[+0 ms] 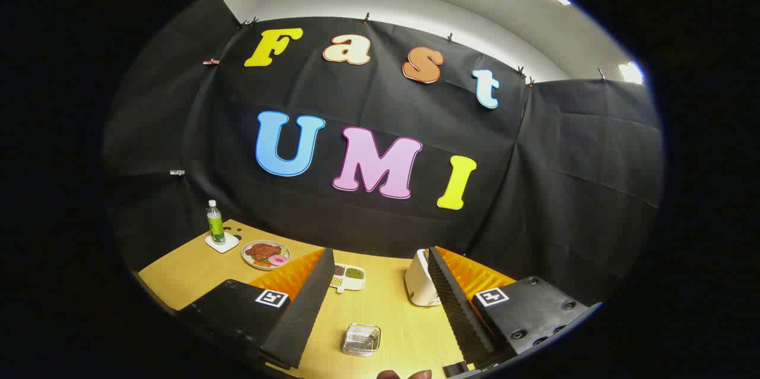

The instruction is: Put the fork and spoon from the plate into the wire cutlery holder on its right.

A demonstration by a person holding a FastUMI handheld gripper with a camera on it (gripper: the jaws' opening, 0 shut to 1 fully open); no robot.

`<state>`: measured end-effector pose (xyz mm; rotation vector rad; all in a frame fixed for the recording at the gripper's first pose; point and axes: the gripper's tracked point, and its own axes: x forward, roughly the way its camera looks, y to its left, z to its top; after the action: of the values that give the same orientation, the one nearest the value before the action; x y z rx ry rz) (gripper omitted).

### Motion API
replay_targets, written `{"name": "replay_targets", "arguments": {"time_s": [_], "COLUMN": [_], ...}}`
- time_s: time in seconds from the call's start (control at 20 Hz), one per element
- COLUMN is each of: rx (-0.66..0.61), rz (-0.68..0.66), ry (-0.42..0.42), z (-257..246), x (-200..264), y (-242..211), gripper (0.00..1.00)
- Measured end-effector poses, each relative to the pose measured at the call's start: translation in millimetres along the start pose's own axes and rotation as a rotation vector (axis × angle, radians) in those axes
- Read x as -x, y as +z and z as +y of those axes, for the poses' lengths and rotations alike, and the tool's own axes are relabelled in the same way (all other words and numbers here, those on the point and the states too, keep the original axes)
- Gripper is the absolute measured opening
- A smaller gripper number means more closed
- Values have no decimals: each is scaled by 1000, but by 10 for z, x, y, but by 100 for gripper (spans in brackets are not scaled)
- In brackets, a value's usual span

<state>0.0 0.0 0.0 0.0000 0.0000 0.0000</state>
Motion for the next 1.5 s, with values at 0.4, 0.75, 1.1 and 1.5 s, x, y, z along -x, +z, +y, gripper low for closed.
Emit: {"name": "replay_targets", "arguments": {"time_s": [0.4, 0.75, 1.1, 1.5], "rx": [1, 1, -6, -81], "rz": [3, 10, 98, 555], "ry": [5, 14, 99, 390], "z": [59, 123, 474, 1761], "x": [-8, -12, -62, -59], "y": [11, -3, -232, -1528], "gripper": [98, 98, 98, 97]}}
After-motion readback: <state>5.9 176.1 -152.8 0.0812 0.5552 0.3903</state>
